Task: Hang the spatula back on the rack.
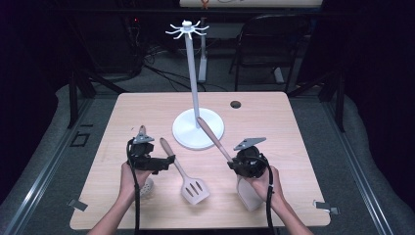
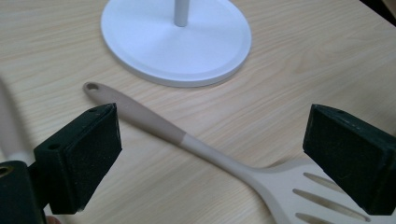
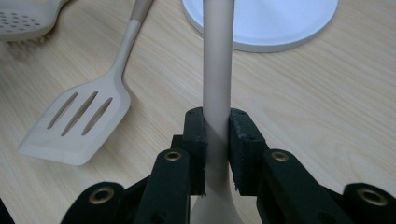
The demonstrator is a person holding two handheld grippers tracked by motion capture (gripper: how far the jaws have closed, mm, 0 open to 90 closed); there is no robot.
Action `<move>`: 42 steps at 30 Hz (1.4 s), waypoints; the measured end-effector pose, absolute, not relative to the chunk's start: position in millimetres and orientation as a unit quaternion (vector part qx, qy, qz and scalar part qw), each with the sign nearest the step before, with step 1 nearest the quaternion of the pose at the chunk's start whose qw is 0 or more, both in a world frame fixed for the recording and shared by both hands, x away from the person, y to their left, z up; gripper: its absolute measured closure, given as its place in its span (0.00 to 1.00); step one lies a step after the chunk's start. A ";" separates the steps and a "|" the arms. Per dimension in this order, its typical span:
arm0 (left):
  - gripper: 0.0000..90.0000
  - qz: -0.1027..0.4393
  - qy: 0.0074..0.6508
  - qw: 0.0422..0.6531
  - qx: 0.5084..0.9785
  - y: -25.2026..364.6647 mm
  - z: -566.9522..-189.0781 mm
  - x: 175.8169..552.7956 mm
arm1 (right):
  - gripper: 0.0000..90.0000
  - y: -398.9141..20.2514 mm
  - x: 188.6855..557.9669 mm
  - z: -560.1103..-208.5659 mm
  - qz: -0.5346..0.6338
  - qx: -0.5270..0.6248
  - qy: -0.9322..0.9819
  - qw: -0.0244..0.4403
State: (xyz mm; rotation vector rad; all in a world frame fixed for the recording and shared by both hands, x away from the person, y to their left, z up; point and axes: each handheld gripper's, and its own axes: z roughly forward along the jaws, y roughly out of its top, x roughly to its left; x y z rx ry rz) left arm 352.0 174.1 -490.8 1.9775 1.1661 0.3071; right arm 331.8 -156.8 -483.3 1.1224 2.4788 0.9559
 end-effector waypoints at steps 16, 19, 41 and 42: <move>0.06 0.083 0.435 0.434 0.785 132.1 -494.4 361.4 | 0.87 -135.3 334.8 -478.8 0.331 0.364 0.859 0.144; 0.07 0.073 0.429 0.441 0.785 126.4 -494.5 362.1 | 0.87 -130.5 334.8 -479.4 0.327 0.358 0.863 0.145; 0.54 -0.007 0.406 0.533 0.742 102.0 -498.3 365.0 | 0.87 -106.0 331.8 -484.1 0.315 0.334 0.875 0.154; 0.60 -0.006 0.404 0.537 0.740 101.3 -498.3 364.3 | 0.87 -104.7 330.5 -483.9 0.314 0.332 0.875 0.157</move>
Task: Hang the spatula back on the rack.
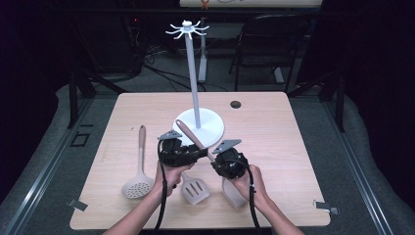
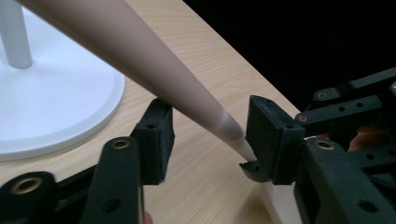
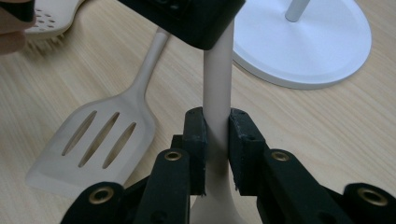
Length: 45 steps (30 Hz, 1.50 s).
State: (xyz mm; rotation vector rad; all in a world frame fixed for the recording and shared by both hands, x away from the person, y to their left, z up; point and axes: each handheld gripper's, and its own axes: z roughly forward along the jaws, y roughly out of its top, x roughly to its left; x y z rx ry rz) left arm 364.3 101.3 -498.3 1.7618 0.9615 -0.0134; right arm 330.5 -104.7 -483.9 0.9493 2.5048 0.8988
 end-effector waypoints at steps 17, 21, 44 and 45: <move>0.80 -0.024 0.387 0.578 0.718 93.6 -486.2 357.1 | 0.87 -108.9 327.2 -478.7 0.326 0.332 0.865 0.189; 0.83 -0.027 0.386 0.584 0.714 91.5 -483.6 356.4 | 0.87 -109.9 327.9 -479.3 0.335 0.335 0.860 0.189; 0.85 -0.009 0.321 0.581 0.748 80.7 -447.7 369.2 | 0.69 -130.2 327.3 -471.0 0.386 0.342 0.838 0.181; 0.85 -0.006 0.318 0.578 0.751 80.6 -445.7 369.9 | 0.66 -132.1 327.0 -471.1 0.384 0.343 0.838 0.181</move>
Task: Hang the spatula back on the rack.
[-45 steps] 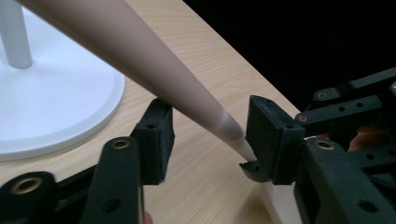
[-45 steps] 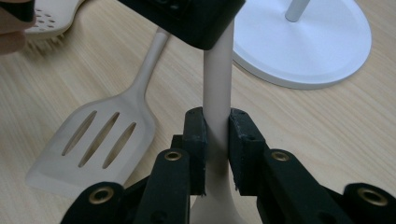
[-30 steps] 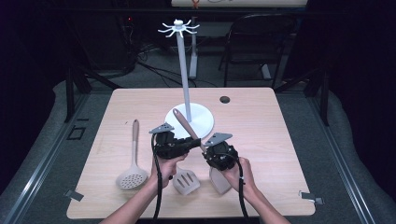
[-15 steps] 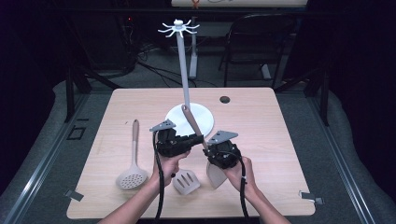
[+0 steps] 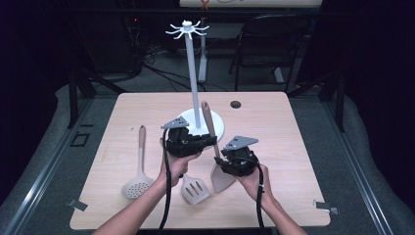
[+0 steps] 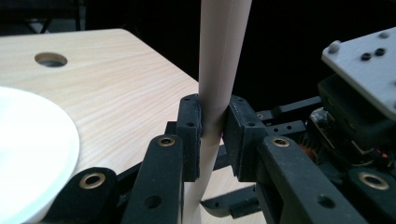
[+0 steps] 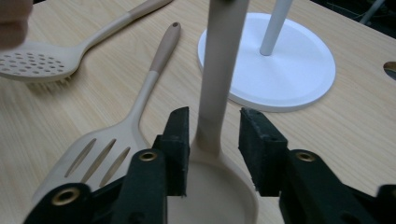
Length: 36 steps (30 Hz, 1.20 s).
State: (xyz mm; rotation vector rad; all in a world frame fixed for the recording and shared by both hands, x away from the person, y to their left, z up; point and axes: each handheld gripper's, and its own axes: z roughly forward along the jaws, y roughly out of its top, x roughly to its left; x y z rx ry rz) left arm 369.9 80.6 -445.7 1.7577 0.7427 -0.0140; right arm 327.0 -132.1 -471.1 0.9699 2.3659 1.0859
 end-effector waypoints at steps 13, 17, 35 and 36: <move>0.85 0.025 0.289 0.561 0.775 83.7 -430.1 382.4 | 0.14 -164.8 325.5 -482.3 0.357 0.377 0.836 0.178; 0.85 0.034 0.285 0.554 0.782 86.6 -424.3 388.8 | 0.03 -177.8 329.6 -488.9 0.343 0.392 0.838 0.163; 0.85 0.052 0.273 0.540 0.794 90.9 -414.2 406.7 | 0.02 -204.2 343.3 -503.2 0.310 0.438 0.831 0.146; 0.85 0.053 0.273 0.539 0.795 91.0 -413.5 407.3 | 0.02 -204.2 343.3 -503.2 0.310 0.438 0.831 0.146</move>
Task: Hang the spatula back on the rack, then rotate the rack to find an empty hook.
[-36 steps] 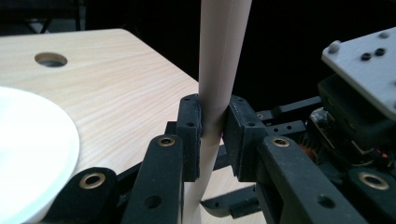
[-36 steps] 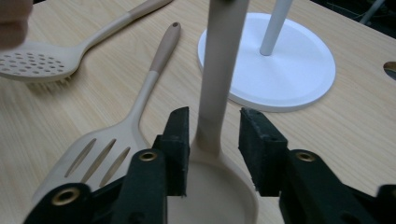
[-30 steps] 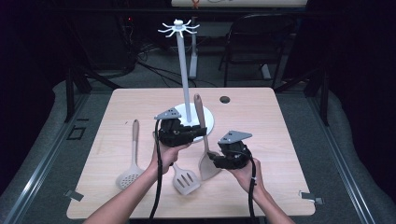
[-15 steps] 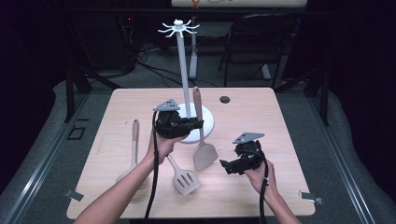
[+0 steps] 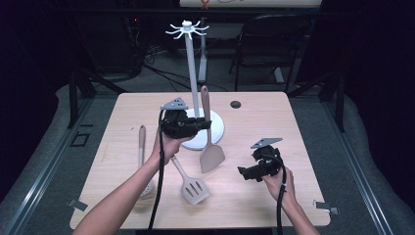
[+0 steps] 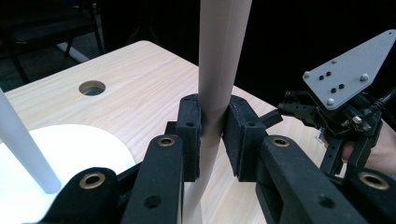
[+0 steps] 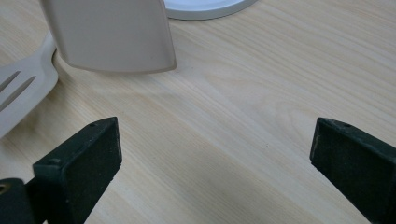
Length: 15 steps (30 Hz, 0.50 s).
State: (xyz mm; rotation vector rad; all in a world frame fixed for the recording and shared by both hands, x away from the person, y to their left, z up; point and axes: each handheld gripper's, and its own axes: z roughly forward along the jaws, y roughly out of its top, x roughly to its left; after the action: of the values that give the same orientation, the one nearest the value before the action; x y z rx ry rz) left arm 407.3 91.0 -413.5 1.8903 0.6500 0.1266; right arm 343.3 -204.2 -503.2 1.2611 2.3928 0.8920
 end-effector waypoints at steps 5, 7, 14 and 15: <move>0.85 0.057 0.271 0.540 0.795 94.0 -409.5 412.1 | 0.01 -207.4 345.0 -504.4 0.305 0.440 0.832 0.147; 0.85 0.059 0.271 0.538 0.796 95.4 -407.9 414.0 | 0.01 -208.8 346.7 -505.4 0.305 0.441 0.831 0.149; 0.85 0.062 0.268 0.535 0.799 100.8 -401.9 422.2 | 0.01 -208.4 348.3 -506.6 0.303 0.440 0.833 0.145; 0.85 0.062 0.268 0.535 0.799 100.8 -401.9 422.2 | 0.01 -208.4 348.3 -506.6 0.303 0.440 0.833 0.145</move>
State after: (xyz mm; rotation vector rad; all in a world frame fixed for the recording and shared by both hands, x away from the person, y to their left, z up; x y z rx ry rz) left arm 422.2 100.8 -401.9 1.9030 0.6377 0.1470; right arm 348.3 -208.4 -506.6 1.2666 2.3995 0.8724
